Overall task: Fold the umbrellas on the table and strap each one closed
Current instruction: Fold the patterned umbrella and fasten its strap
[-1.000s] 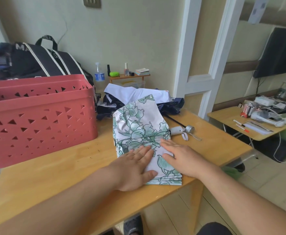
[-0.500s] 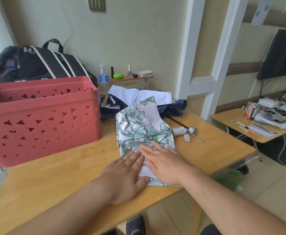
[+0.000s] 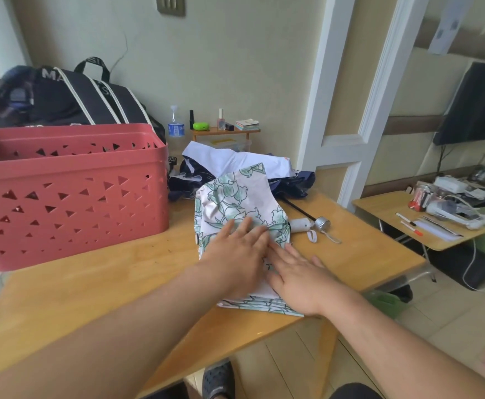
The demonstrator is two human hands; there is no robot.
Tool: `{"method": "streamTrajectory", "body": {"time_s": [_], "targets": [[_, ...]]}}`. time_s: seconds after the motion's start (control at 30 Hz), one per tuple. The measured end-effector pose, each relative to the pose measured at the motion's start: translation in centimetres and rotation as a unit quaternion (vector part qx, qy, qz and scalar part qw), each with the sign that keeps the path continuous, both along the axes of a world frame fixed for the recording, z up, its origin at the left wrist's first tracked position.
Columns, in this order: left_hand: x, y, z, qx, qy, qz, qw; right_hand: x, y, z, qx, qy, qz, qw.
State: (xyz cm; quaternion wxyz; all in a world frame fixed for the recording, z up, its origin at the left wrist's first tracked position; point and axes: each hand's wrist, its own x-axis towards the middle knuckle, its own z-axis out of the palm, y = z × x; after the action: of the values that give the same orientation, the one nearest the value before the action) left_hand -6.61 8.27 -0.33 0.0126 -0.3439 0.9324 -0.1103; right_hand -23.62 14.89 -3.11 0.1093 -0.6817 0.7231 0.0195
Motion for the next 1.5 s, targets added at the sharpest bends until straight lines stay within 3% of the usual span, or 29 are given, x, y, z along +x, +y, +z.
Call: {"method": "streamTrajectory", "body": {"time_s": [0.27,0.5,0.63,0.7,0.83,0.97,1.07,1.13,1.2,1.27,1.43,1.5], "targets": [[8.2,-2.2,-1.8,0.078,-0.102,0.046,0.991,-0.5,0.2,-0.1,0.020,0.004,0.013,1.000],[9.2,-2.1,-1.8,0.074,-0.094,0.063,0.991,-0.4,0.2,0.9,0.039,-0.008,0.011,0.999],[9.0,-2.3,-1.7,0.075,-0.106,0.065,0.989,1.7,-0.9,2.9,-0.053,0.065,-0.012,0.996],[9.0,-2.3,-1.9,0.081,-0.105,0.065,0.989,2.9,-1.1,2.5,-0.081,0.054,-0.003,0.995],[9.3,-2.8,-2.2,0.083,-0.064,0.047,0.993,2.6,-0.7,-0.3,-0.015,-0.012,-0.008,1.000],[9.6,-4.3,-2.1,0.104,0.075,0.018,0.992,2.3,-0.8,-0.7,-0.020,-0.011,-0.015,1.000],[8.5,-5.8,-0.9,0.159,0.313,0.053,0.935,2.5,-0.8,-0.8,-0.027,-0.004,-0.017,0.999],[7.2,-7.2,0.0,0.146,0.468,0.133,0.861,2.5,-0.8,-0.9,-0.030,-0.006,-0.017,0.999],[5.9,-8.4,1.0,0.204,0.569,0.212,0.768,2.5,-0.8,-0.9,-0.032,-0.007,-0.015,0.999],[5.1,-9.4,1.8,0.268,0.607,0.248,0.706,2.4,-0.8,-1.0,-0.032,-0.007,-0.017,0.999],[3.5,-10.8,3.5,0.324,0.656,0.230,0.641,2.5,-0.9,-1.0,-0.036,-0.007,-0.016,0.999],[3.2,-11.1,4.6,0.339,0.704,0.212,0.587,2.4,-0.8,-1.0,-0.034,-0.009,-0.014,0.999]]}}
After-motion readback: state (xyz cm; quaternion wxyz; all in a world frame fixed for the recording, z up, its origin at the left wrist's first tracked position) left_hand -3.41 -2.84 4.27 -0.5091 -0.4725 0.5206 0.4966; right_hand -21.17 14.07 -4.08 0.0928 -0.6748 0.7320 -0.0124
